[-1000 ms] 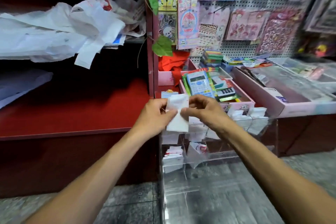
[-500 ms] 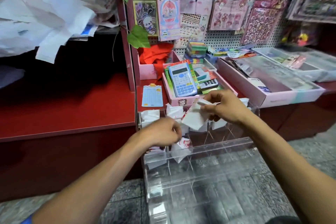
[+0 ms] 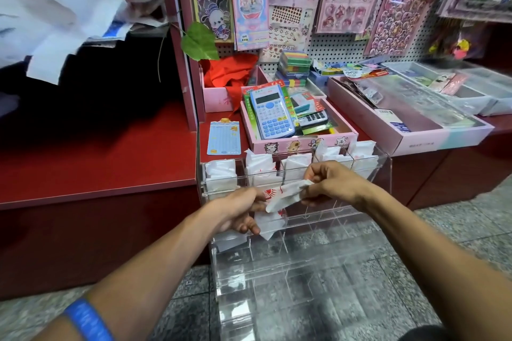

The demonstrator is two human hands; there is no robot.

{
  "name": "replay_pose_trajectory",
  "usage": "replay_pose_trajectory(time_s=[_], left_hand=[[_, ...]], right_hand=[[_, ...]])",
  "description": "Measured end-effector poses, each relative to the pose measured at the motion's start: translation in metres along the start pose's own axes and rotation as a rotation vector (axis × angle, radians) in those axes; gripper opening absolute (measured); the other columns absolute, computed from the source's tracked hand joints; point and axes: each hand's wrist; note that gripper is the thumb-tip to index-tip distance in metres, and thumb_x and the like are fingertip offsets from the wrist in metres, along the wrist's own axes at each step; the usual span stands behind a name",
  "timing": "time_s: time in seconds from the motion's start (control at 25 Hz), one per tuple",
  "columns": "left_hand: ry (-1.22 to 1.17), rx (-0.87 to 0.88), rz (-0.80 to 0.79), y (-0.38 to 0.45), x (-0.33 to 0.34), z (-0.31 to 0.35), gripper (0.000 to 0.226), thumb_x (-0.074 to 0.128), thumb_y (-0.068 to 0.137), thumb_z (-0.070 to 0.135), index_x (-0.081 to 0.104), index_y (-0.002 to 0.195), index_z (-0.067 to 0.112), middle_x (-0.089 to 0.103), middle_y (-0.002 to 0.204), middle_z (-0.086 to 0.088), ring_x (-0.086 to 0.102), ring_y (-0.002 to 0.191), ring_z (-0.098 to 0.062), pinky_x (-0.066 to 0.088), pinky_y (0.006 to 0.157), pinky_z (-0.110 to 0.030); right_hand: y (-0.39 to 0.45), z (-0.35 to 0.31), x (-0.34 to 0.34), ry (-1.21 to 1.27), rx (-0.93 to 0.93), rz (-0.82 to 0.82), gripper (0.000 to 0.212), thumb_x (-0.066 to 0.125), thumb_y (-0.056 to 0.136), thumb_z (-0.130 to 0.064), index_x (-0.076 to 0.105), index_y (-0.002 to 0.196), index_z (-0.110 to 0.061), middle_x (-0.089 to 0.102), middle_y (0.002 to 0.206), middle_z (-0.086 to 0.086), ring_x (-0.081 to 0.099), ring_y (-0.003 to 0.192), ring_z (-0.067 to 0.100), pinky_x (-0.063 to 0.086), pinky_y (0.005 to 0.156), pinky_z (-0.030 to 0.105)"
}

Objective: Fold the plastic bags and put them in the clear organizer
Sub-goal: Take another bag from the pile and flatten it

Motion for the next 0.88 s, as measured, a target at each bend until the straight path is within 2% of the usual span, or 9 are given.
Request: replay_pose_trajectory(time_s=[0.12, 0.2, 0.28, 0.44, 0.52, 0.6, 0.68, 0.76, 0.88], left_hand=[[-0.029, -0.001, 0.004, 0.001, -0.001, 0.000, 0.042, 0.027, 0.104, 0.043, 0.052, 0.119, 0.013, 0.065, 0.112, 0.011, 0.060, 0.046, -0.019, 0.027, 0.036, -0.017], [-0.031, 0.003, 0.018, 0.002, -0.003, -0.001, 0.049, 0.025, 0.104, 0.050, 0.053, 0.121, 0.013, 0.063, 0.117, 0.007, 0.059, 0.045, -0.018, 0.027, 0.035, -0.017], [-0.006, 0.017, 0.039, 0.003, -0.002, -0.002, 0.050, 0.028, 0.104, 0.051, 0.054, 0.122, 0.013, 0.062, 0.124, 0.002, 0.059, 0.045, -0.017, 0.028, 0.034, -0.017], [0.103, 0.046, 0.126, 0.005, -0.002, -0.004, 0.044, 0.037, 0.103, 0.048, 0.061, 0.113, 0.013, 0.068, 0.118, -0.013, 0.059, 0.045, -0.015, 0.033, 0.036, -0.019], [0.099, 0.034, 0.139, 0.006, -0.002, -0.003, 0.043, 0.042, 0.102, 0.047, 0.064, 0.102, 0.010, 0.070, 0.104, -0.021, 0.057, 0.045, -0.015, 0.039, 0.037, -0.020], [0.068, 0.041, 0.156, 0.006, -0.001, -0.003, 0.043, 0.043, 0.102, 0.046, 0.064, 0.096, 0.010, 0.068, 0.095, -0.020, 0.055, 0.041, -0.013, 0.041, 0.037, -0.020], [0.066, 0.069, 0.174, 0.006, 0.001, -0.003, 0.041, 0.042, 0.103, 0.045, 0.064, 0.093, 0.011, 0.067, 0.108, -0.022, 0.054, 0.038, -0.012, 0.039, 0.035, -0.019], [0.076, 0.092, 0.183, 0.006, 0.001, -0.003, 0.042, 0.041, 0.103, 0.044, 0.062, 0.102, 0.008, 0.066, 0.118, -0.024, 0.055, 0.038, -0.013, 0.038, 0.035, -0.018], [0.071, 0.104, 0.180, 0.005, 0.001, -0.001, 0.046, 0.041, 0.103, 0.043, 0.059, 0.117, 0.003, 0.068, 0.113, -0.018, 0.056, 0.039, -0.013, 0.039, 0.036, -0.019]], right_hand=[[0.004, 0.006, 0.006, -0.120, 0.006, -0.001, 0.024, 0.070, 0.080, 0.013, 0.058, 0.075, -0.007, 0.067, 0.069, 0.013, 0.068, 0.067, 0.025, 0.059, 0.063, 0.033], [0.007, 0.008, 0.011, -0.216, 0.004, 0.003, 0.023, 0.072, 0.079, 0.011, 0.059, 0.075, -0.007, 0.068, 0.070, 0.012, 0.066, 0.059, 0.018, 0.059, 0.060, 0.030], [0.009, 0.010, 0.016, -0.271, 0.000, 0.000, 0.024, 0.072, 0.080, 0.011, 0.058, 0.075, -0.008, 0.067, 0.072, 0.012, 0.065, 0.058, 0.018, 0.059, 0.060, 0.032], [0.012, 0.008, 0.026, -0.449, -0.092, -0.017, 0.022, 0.070, 0.081, 0.008, 0.059, 0.077, -0.011, 0.068, 0.077, 0.010, 0.065, 0.065, 0.026, 0.058, 0.066, 0.042], [0.013, 0.003, 0.028, -0.630, -0.182, -0.002, 0.016, 0.067, 0.082, 0.002, 0.061, 0.079, -0.012, 0.066, 0.074, 0.000, 0.063, 0.064, 0.019, 0.053, 0.062, 0.031], [0.013, 0.001, 0.031, -0.788, -0.253, 0.013, 0.013, 0.065, 0.082, -0.003, 0.064, 0.082, -0.016, 0.061, 0.073, -0.004, 0.057, 0.066, 0.014, 0.043, 0.060, 0.025], [0.016, 0.003, 0.040, -0.927, -0.299, 0.009, 0.013, 0.062, 0.083, -0.006, 0.067, 0.089, -0.017, 0.063, 0.081, 0.001, 0.058, 0.076, 0.020, 0.038, 0.065, 0.025], [0.022, 0.008, 0.050, -1.010, -0.321, 0.013, 0.018, 0.060, 0.083, -0.007, 0.068, 0.096, -0.017, 0.069, 0.091, 0.009, 0.062, 0.087, 0.028, 0.041, 0.070, 0.027], [0.030, 0.006, 0.056, -0.981, -0.307, 0.068, 0.030, 0.062, 0.085, -0.010, 0.066, 0.113, -0.018, 0.071, 0.104, 0.005, 0.063, 0.098, 0.025, 0.046, 0.079, 0.028]])
Point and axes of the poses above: each hand's wrist, its own y-axis towards the middle knuckle, its own x-axis out of the palm, z = x × y
